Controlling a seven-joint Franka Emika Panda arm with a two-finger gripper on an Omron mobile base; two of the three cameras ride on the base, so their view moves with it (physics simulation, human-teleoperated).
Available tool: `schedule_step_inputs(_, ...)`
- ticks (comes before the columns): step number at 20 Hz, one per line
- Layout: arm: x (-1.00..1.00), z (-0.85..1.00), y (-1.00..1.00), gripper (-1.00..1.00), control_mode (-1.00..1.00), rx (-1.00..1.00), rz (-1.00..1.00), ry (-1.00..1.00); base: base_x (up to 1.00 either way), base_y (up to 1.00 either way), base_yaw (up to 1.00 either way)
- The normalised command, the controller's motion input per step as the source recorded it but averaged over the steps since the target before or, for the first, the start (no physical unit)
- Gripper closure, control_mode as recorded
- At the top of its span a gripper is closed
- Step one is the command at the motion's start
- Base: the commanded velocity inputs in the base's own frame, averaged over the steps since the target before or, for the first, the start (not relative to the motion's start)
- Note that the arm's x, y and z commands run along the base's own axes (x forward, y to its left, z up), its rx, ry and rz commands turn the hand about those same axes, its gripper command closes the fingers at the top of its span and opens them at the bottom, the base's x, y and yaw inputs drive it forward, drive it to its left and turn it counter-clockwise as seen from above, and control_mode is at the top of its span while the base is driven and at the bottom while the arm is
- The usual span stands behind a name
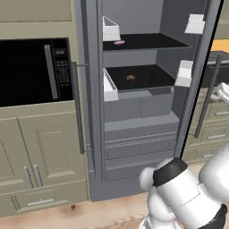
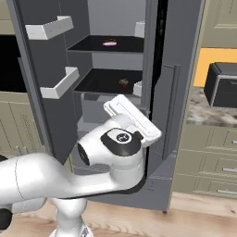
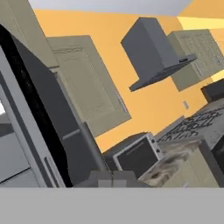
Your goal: Take the cake and cupcake from the fridge and place them on the empty tray on the dining counter.
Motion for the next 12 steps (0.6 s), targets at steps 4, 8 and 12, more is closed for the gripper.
schedule_step_inputs(4,-0.47,1.00,0.97,1.00,-1.00,-0.10,-0.20,-0.26,0.00,0.00,0.00)
schedule_step_inputs(8,0.11,1.00,0.96,1.00,-1.00,-0.06,-0.08,-0.10,0.00,0.00,0.00)
schedule_step_inputs(12,0.23,0.95,0.66,1.00,-1.00,0.02,0.09,0.00,0.00,0.00,0.00)
